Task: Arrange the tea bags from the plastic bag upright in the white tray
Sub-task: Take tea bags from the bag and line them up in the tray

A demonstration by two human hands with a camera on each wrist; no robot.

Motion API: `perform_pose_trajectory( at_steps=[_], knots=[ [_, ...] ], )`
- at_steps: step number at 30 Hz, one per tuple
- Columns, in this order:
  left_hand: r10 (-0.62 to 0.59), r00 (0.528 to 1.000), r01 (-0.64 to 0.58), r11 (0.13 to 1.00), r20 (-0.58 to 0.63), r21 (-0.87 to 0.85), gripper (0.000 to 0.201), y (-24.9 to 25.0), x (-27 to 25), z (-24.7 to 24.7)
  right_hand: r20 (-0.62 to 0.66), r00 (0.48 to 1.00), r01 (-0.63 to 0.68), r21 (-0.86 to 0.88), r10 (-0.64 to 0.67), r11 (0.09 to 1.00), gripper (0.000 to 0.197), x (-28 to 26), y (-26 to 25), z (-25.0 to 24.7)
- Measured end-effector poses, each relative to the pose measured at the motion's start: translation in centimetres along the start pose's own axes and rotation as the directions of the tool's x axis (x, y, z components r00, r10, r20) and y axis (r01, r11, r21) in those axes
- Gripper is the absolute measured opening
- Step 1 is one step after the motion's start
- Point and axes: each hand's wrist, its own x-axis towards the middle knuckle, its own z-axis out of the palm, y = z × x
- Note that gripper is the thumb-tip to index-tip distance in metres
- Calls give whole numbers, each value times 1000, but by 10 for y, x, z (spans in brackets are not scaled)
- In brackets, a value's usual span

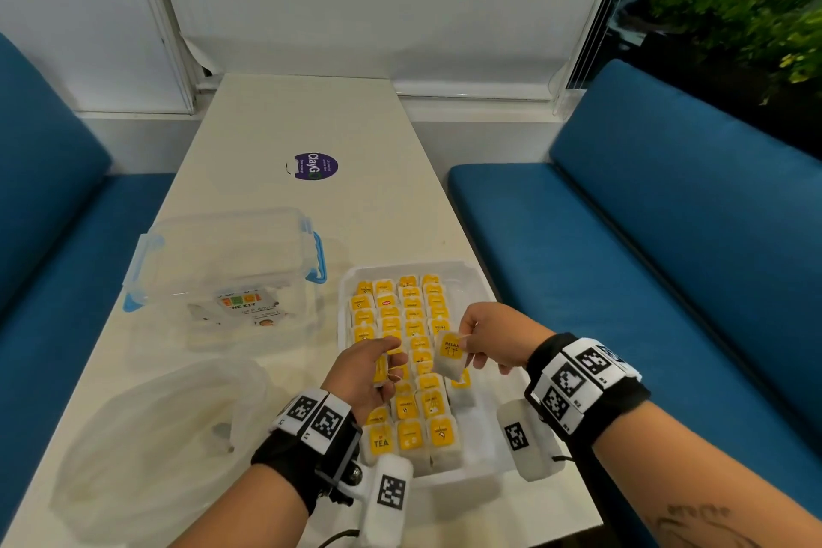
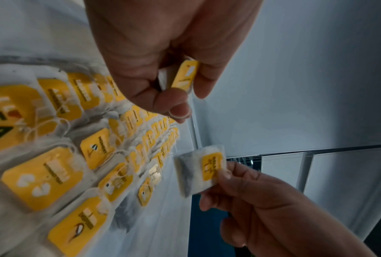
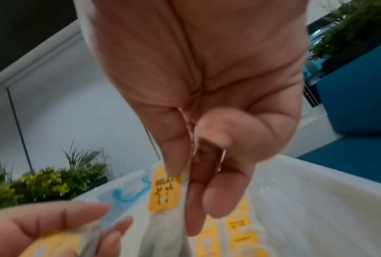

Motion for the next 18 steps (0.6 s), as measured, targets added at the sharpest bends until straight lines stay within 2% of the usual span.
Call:
perform_pose_trajectory(
  at_steps=[5,8,11,13,15,18],
  knots=[
    [-11,1000,11,1000,8,-27,7,0,2,-2,177,981,-39,-207,77,977,3,10,13,9],
    [-14,1000,15,999,17,-39,7,0,2,-4,302,945,-44,-257,124,965,3,12,16,14],
    [-11,1000,13,998,27,-60,7,0,3,-4,365,915,-59,-298,171,953,10,19,16,21],
    [-5,999,7,998,34,-65,6,0,4,-4,333,927,-51,-348,174,936,11,26,18,25],
    [-7,999,10,998,40,-62,6,0,3,-4,243,956,-67,-365,165,929,23,33,22,28],
    [-14,999,17,998,51,-61,6,0,2,-4,206,956,-131,-344,211,930,26,43,27,34]
  ],
)
